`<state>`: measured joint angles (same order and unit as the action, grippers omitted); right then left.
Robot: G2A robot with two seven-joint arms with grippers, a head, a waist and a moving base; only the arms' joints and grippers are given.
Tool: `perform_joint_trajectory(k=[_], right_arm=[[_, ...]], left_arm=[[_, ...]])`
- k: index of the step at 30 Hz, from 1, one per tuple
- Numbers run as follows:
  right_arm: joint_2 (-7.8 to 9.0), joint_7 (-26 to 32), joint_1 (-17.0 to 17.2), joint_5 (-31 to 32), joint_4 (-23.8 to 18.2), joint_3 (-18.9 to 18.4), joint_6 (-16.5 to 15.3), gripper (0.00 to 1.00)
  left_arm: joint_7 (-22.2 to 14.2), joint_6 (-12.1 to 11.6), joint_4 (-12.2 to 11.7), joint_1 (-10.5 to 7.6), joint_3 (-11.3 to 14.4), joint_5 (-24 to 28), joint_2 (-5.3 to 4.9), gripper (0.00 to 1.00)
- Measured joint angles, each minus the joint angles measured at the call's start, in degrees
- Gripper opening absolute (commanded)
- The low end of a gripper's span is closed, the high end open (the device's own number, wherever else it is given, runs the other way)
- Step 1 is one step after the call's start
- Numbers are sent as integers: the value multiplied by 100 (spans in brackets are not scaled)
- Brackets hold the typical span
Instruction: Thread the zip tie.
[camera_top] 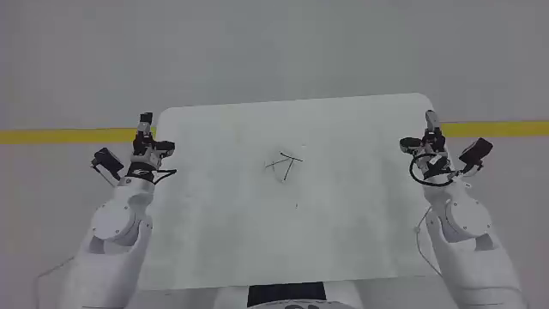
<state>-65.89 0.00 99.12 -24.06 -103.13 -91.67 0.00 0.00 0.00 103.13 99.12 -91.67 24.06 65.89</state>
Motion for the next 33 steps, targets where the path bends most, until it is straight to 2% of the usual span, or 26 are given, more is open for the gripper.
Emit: perform_joint_trajectory(k=[1,2,6,10,20,22,24,33], right_arm=[[0,0,0,0,0,0,0,78],[1,2,-2,2,-2,2,-2,100],[28,581,-118,547,-209,238,-101,100],[45,1282,-332,1195,-253,553,-25,100],[63,2608,-968,2915,-254,1620,86,100],[73,2968,-1073,3242,-250,1828,13,100],[78,3117,-1104,3348,-255,1879,-24,100],[78,3097,-1100,3331,-255,1869,-22,100]], left_arm=[[0,0,0,0,0,0,0,100],[0,0,0,0,0,0,0,100],[0,0,0,0,0,0,0,100],[0,0,0,0,0,0,0,100],[0,0,0,0,0,0,0,100],[0,0,0,0,0,0,0,100],[0,0,0,0,0,0,0,100],[0,0,0,0,0,0,0,100]])
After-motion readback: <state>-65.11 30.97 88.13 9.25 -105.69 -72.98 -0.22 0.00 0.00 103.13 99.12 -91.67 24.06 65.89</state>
